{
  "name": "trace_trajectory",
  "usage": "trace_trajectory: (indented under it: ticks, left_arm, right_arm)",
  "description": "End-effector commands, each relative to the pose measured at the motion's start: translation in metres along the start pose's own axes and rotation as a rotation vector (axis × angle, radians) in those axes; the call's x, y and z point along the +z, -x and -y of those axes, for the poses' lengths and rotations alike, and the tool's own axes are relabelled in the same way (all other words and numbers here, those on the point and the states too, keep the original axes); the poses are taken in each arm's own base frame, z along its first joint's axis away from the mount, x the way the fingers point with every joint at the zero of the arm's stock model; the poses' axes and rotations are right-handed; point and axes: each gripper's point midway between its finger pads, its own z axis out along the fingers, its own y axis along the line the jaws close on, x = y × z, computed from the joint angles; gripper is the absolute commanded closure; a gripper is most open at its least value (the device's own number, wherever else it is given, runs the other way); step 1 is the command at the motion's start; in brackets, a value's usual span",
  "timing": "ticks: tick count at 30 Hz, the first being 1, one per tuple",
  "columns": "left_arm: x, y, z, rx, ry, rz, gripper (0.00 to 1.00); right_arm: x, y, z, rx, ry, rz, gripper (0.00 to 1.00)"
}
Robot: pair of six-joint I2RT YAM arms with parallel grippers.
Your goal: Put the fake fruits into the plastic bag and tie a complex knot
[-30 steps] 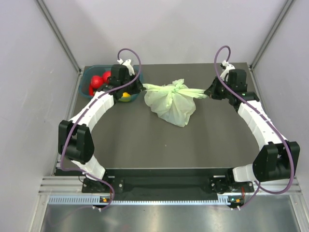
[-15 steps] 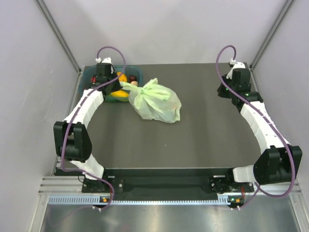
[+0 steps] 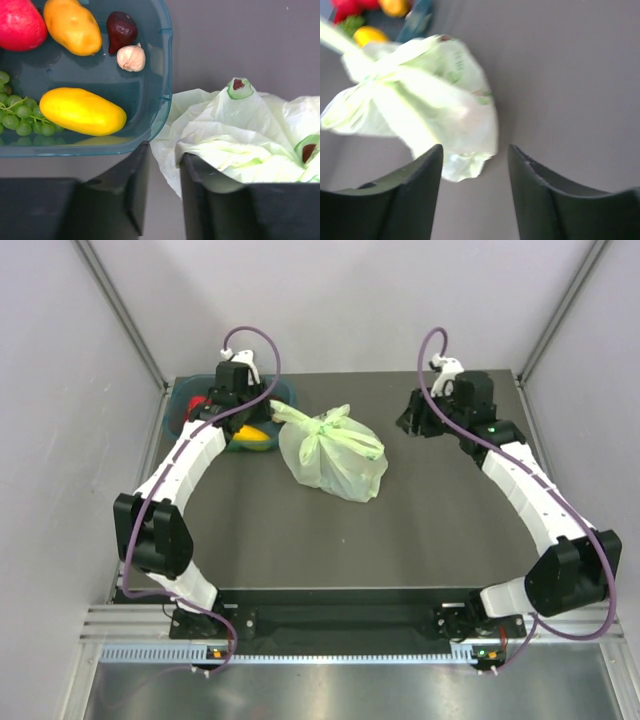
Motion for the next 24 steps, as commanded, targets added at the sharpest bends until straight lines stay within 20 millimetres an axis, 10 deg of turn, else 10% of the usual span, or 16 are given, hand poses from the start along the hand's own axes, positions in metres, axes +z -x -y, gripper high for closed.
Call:
trace_trajectory:
  ticks: [1,9,24]
  left_arm:
    - [-0.02,0.014,0.012,0.006,-0.06,0.048,0.62]
    - [-0.06,0.014,0.014,0.036,-0.089,0.023,0.22]
    - [-0.158,0.002,0.033,0.022,-0.277,0.105,0.14]
  right_arm:
    - [0.005,0.011,-0.044,-0.089,0.153,0.041,0.44]
    - [-0.011,0.02,-0.061,-0.12,0.213,0.125,0.0]
    - [-0.092,0.037,-0.068,-0.141,0.18,0.325,0.0]
